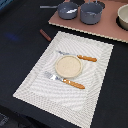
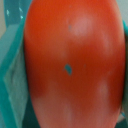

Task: Place the fish, sausage, and tomato into the frying pan.

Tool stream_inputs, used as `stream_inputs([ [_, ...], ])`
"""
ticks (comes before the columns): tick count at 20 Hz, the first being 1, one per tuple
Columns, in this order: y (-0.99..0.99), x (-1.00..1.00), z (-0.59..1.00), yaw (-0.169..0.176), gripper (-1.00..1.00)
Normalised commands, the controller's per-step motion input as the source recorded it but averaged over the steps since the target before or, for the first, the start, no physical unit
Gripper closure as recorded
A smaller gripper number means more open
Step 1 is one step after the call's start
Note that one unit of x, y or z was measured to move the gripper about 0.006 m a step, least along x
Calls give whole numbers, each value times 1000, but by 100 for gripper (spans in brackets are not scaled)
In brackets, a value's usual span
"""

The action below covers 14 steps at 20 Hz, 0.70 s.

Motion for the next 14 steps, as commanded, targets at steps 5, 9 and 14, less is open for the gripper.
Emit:
stream_inputs([
  [5,449,57,-371,-6,100],
  [9,287,-39,-341,0,100],
  [14,335,25,94,0,-100],
])
